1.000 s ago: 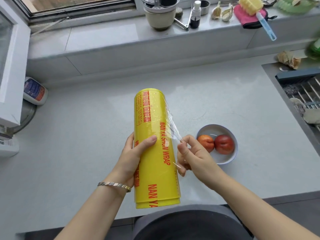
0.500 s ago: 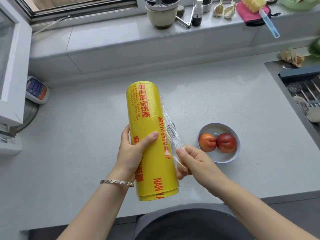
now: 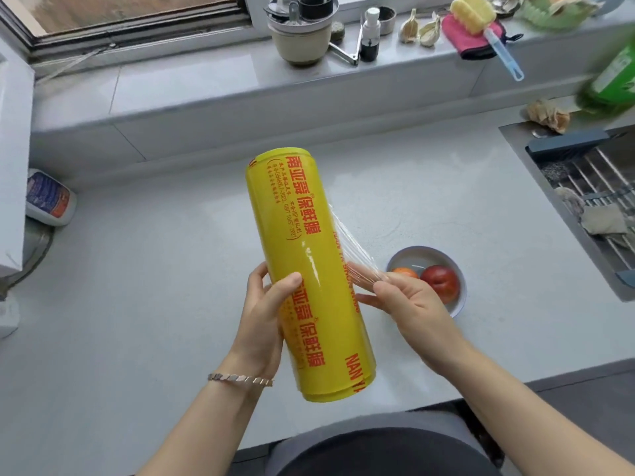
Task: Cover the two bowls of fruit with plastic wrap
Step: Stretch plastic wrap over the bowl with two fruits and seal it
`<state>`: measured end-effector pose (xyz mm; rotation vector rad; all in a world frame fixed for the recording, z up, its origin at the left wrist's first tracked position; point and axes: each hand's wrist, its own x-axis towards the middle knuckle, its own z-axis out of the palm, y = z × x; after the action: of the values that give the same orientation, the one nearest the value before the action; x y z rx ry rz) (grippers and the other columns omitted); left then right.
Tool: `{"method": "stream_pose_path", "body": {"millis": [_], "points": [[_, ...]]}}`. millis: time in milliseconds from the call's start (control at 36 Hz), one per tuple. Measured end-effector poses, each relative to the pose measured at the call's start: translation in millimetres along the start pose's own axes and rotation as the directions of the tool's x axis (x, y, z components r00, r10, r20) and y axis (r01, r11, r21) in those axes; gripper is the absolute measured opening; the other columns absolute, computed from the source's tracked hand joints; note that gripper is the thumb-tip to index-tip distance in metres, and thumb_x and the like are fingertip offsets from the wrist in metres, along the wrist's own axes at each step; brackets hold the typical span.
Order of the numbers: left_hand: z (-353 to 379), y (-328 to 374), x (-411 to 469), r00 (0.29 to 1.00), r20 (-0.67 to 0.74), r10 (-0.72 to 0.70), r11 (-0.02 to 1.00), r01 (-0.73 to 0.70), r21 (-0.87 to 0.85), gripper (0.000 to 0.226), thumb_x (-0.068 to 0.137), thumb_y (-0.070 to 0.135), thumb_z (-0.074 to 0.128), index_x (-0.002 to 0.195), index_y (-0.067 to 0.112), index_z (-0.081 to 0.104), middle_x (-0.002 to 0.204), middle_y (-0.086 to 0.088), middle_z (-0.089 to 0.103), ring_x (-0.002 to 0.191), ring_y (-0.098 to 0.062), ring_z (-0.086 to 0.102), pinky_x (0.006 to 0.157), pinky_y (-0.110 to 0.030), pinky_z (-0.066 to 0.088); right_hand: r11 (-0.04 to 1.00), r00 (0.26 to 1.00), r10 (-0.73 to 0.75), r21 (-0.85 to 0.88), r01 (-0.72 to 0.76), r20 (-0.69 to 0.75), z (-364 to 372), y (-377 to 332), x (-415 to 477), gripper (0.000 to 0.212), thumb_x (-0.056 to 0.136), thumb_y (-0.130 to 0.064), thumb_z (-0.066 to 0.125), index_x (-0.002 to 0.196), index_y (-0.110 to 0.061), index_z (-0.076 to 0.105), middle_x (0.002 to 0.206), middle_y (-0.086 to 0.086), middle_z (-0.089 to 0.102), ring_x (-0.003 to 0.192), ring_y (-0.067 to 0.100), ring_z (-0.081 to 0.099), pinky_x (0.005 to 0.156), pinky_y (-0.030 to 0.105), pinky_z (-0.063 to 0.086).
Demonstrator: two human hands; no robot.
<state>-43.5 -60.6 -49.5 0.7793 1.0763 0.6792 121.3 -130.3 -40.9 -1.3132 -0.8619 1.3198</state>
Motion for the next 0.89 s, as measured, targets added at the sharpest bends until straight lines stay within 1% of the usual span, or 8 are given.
{"method": "stream_pose_path", "body": {"millis": [83,194,333,417,528,667,806,889], "points": [[-2.9,5.7,6.6,0.99,0.131,-0.043,0.999,0.04,0.025,0.113,0.039,0.049,0.089,0.132,0.007,0.041,0.119,-0.022,0.062,0.097,-0.036,0.066,0.075,-0.046,0.056,1.0,1.0,-0.009,0.004,0.01,-0.005,-5.2,4.4,-7.1,0.033,0.079,-0.02,0.045,0.095,-0.005,0.071,0.1,-0.008,0.073,0.103,0.012,0.065,0.082,0.019,0.052],[3.0,11.9,13.4,0.953,0.28,-0.119,0.991,0.099,0.085,0.116,0.035,0.053,0.089,0.129,0.004,0.044,0.115,-0.026,0.061,0.091,-0.036,0.067,0.069,-0.042,0.057,1.0,0.992,-0.015,0.0,0.015,-0.122,-13.6,14.6,-18.0,0.069,0.065,-0.029,0.055,0.085,0.036,0.039,0.104,0.048,0.047,0.1,0.047,0.057,0.079,0.021,0.054],[15.9,9.3,18.3,0.928,0.343,-0.148,0.98,0.091,0.175,0.111,0.033,0.048,0.091,0.128,0.019,0.041,0.115,-0.018,0.064,0.097,-0.039,0.066,0.074,-0.046,0.057,0.972,0.979,0.134,0.213,-0.1,-0.151,-26.7,11.6,-21.6,0.02,0.054,-0.011,0.066,0.051,0.004,0.052,0.092,0.009,0.074,0.089,0.02,0.07,0.068,0.025,0.056],[23.3,6.4,20.0,0.907,0.376,-0.187,0.971,0.112,0.211,0.112,0.035,0.047,0.091,0.13,0.018,0.039,0.115,-0.018,0.065,0.097,-0.039,0.066,0.072,-0.044,0.057,0.903,0.955,0.262,0.384,-0.193,-0.136,-37.2,14.9,-21.7,0.009,0.063,-0.006,0.058,0.063,-0.01,0.05,0.081,0.01,0.066,0.073,0.018,0.068,0.063,0.026,0.056],[34.4,4.8,20.6,0.898,0.378,-0.226,0.954,0.127,0.271,0.114,0.033,0.05,0.091,0.129,0.019,0.039,0.113,-0.017,0.066,0.095,-0.037,0.067,0.072,-0.044,0.057,0.775,0.925,0.38,0.543,-0.324,0.01,-51.4,18.0,-13.4,0.053,0.06,-0.027,0.075,0.103,-0.015,0.047,0.083,0.012,0.055,0.071,0.019,0.058,0.067,0.027,0.054],[55.5,-1.3,18.3,0.926,0.301,-0.227,0.944,0.132,0.303,0.115,0.025,0.051,0.091,0.125,0.024,0.041,0.109,-0.012,0.068,0.091,-0.033,0.069,0.069,-0.041,0.058,0.817,0.895,0.447,0.402,-0.413,0.013,-65.1,3.5,2.3,0.04,0.075,-0.054,0.057,0.083,-0.015,0.062,0.06,-0.001,0.054,0.052,0.01,0.052,0.059,0.022,0.048],[78.4,-12.5,14.2,0.939,0.253,-0.232,0.937,0.145,0.319,0.116,0.03,0.05,0.091,0.13,0.024,0.038,0.115,-0.014,0.065,0.095,-0.036,0.067,0.077,-0.05,0.056,0.868,0.902,0.418,0.341,-0.361,-0.109,-84.1,4.5,14.0,0.04,0.087,-0.045,0.048,0.094,-0.008,0.062,0.058,0.0,0.052,0.047,0.009,0.048,0.058,0.023,0.048],[92.0,-21.2,12.3,0.951,0.204,-0.234,0.941,0.169,0.293,0.117,0.027,0.051,0.091,0.128,0.023,0.039,0.113,-0.014,0.066,0.093,-0.036,0.068,0.073,-0.046,0.057,0.89,0.902,0.369,0.366,-0.273,-0.224,-97.7,7.9,12.5,0.027,0.091,-0.033,0.048,0.076,-0.011,0.048,0.048,-0.003,0.046,0.036,0.006,0.036,0.045,0.022,0.034]]}}
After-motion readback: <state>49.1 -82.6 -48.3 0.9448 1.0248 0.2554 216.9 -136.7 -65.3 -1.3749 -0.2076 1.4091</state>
